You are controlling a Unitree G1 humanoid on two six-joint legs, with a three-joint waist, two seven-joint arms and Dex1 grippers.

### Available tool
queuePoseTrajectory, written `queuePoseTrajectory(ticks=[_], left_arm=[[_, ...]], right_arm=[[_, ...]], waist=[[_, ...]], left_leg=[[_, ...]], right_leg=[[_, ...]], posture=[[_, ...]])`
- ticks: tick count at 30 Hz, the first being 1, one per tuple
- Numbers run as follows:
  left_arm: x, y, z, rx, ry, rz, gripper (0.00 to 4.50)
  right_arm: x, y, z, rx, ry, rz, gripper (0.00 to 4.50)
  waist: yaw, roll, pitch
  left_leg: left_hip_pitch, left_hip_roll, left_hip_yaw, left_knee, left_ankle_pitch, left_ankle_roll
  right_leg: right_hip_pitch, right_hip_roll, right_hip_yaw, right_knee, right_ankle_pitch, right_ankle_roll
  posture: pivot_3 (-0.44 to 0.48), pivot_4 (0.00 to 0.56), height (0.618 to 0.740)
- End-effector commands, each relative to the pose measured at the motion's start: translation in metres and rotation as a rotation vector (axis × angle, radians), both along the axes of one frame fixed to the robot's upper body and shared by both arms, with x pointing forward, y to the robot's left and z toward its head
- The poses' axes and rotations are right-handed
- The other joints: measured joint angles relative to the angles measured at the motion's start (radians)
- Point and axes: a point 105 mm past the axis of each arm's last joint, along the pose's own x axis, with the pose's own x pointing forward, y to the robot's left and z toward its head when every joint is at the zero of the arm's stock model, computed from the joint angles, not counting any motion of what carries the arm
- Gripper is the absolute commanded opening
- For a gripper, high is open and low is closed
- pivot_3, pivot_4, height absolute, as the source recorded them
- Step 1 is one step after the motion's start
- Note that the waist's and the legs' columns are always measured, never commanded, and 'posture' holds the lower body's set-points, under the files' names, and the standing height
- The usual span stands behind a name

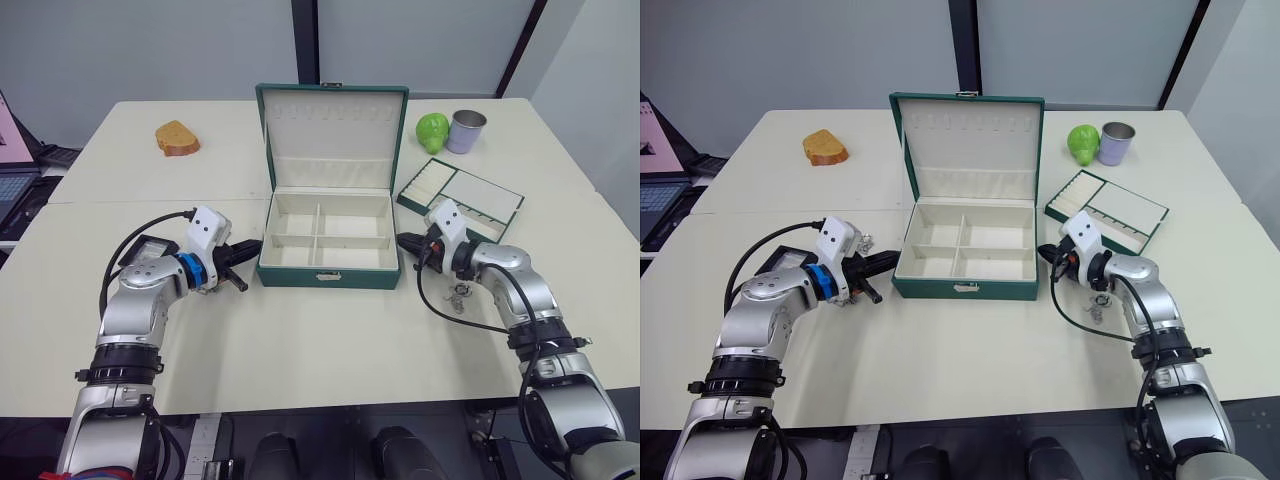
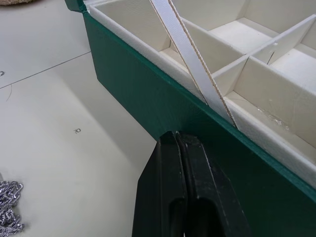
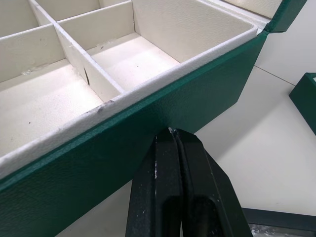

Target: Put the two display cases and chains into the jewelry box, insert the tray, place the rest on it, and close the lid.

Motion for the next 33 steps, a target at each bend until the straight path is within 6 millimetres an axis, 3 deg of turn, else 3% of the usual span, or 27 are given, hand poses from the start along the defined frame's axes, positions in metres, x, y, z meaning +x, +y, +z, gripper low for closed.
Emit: queuePoseTrajectory(ticks=[1, 8, 20, 26, 27, 29, 33], left_arm=[[-0.006, -0.014, 0.004, -0.010, -0.012, -0.070, 0.00], [-0.015, -0.015, 0.001, -0.009, 0.016, -0.091, 0.00], [-0.013, -0.009, 0.008, -0.006, -0.019, -0.056, 0.00], [-0.008, 0.006, 0.031, -0.036, -0.075, -0.009, 0.00], [-0.008, 0.010, 0.035, -0.036, -0.085, 0.004, 0.00], [-0.008, 0.016, 0.040, -0.044, -0.095, 0.013, 0.39], [-0.016, 0.030, 0.047, -0.024, -0.100, 0.015, 1.50]], right_arm=[[0.000, 0.016, 0.017, 0.022, -0.062, 0.055, 0.03], [-0.002, 0.015, 0.016, 0.024, -0.057, 0.061, 0.03], [0.000, 0.011, 0.019, 0.026, -0.060, 0.063, 0.03], [0.002, -0.029, 0.040, 0.080, -0.073, -0.002, 0.03], [0.002, -0.037, 0.042, 0.088, -0.071, -0.016, 0.44], [-0.002, -0.050, 0.042, 0.096, -0.056, -0.016, 0.76], [-0.016, -0.066, 0.052, 0.125, -0.059, 0.013, 1.69]], waist=[[0.000, 0.000, 0.000], [0.000, 0.000, 0.000], [0.000, 0.000, 0.000], [0.004, 0.000, 0.000], [0.005, 0.000, 0.000], [0.006, 0.000, 0.000], [0.004, 0.000, 0.000]], left_leg=[[0.000, 0.000, 0.000, 0.000, 0.000, 0.000], [0.000, 0.000, 0.000, 0.000, 0.000, 0.000], [0.000, 0.000, 0.000, 0.000, 0.000, 0.000], [0.000, 0.000, 0.000, 0.000, 0.000, 0.000], [-0.001, 0.000, 0.000, 0.000, 0.000, 0.000], [-0.001, 0.000, 0.000, 0.000, 0.000, 0.000], [0.000, 0.000, 0.000, -0.001, 0.000, 0.000]], right_leg=[[0.000, 0.000, 0.000, 0.000, 0.000, 0.000], [0.000, 0.000, 0.000, 0.000, 0.000, 0.000], [0.000, 0.000, 0.000, 0.000, 0.000, 0.000], [0.000, 0.000, 0.000, -0.001, 0.000, 0.000], [0.000, 0.000, 0.000, -0.001, 0.000, 0.000], [0.000, 0.000, 0.000, -0.001, 0.000, 0.000], [0.001, 0.000, 0.000, -0.002, 0.000, 0.000]], posture=[[0.000, 0.150, 0.740], [0.000, 0.150, 0.740], [0.000, 0.150, 0.740], [0.000, 0.150, 0.740], [0.000, 0.150, 0.740], [0.000, 0.150, 0.740], [0.000, 0.150, 0.740]])
